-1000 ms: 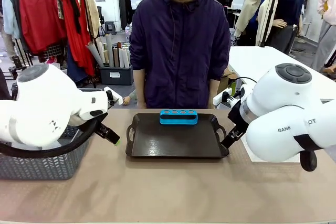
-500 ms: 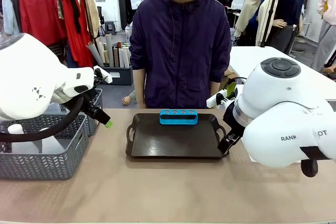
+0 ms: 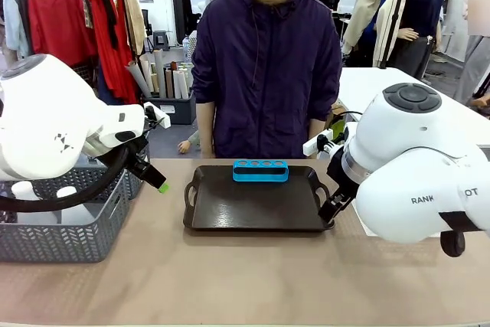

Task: Prepare the laboratory tools.
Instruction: Pick up one Large Measuring Cup and place it on the Handle tray.

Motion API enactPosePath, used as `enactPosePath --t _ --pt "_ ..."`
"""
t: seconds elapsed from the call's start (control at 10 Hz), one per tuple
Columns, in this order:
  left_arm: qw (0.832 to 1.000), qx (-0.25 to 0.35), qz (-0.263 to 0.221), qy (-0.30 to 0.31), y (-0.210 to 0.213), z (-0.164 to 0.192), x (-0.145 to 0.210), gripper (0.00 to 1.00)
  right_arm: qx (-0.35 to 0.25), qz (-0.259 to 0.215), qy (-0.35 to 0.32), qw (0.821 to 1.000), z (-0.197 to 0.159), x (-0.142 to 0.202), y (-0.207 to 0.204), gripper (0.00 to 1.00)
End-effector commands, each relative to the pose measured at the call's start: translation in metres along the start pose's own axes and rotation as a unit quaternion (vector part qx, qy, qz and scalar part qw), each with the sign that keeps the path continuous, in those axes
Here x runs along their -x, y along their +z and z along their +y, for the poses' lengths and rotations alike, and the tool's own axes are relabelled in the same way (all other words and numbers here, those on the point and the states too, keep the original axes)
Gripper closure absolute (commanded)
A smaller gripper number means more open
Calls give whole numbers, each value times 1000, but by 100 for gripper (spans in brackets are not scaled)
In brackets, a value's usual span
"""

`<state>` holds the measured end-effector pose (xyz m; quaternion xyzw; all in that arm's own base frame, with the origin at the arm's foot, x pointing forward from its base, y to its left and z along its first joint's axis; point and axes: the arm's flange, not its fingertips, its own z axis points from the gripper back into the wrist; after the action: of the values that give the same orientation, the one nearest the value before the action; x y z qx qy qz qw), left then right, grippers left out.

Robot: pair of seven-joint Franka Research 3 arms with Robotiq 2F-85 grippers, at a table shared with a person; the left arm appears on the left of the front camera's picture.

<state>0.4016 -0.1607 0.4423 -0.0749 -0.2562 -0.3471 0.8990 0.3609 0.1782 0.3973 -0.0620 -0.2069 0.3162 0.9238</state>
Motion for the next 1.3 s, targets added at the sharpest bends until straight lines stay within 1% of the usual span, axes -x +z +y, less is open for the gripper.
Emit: enactPosePath --t 0.0,0.2,0.3,0.4,0.5,0.7,0.8,0.9,1.0,1.2 --pt "1000 5 -5 10 0 2 2 0 2 -8 11 1000 -4 -1 -3 0" --pt "1000 5 -5 10 0 2 2 0 0 0 0 1000 0 0 0 0" --pt "1000 -1 0 1 0 1 0 0 -37 -23 27 999 4 -5 3 0" --pt "998 55 36 6 8 2 -1 0 -72 -37 28 996 7 -12 7 0" --pt "994 107 36 -2 19 4 -4 0 -102 -54 37 993 9 -20 14 0" --pt "987 154 43 -8 40 4 -9 0 -154 -83 41 984 8 -31 33 0" --pt "985 168 31 -16 51 9 -12 0 -163 -102 44 980 3 -37 46 0" --pt "983 179 23 -27 67 13 -15 0 -159 -122 44 979 -6 -44 64 0" --pt "979 196 7 -48 86 16 -21 0 -164 -139 49 975 -20 -49 86 0" --pt "983 160 -13 -93 115 20 -29 0 -158 -166 52 972 -52 -53 123 0"
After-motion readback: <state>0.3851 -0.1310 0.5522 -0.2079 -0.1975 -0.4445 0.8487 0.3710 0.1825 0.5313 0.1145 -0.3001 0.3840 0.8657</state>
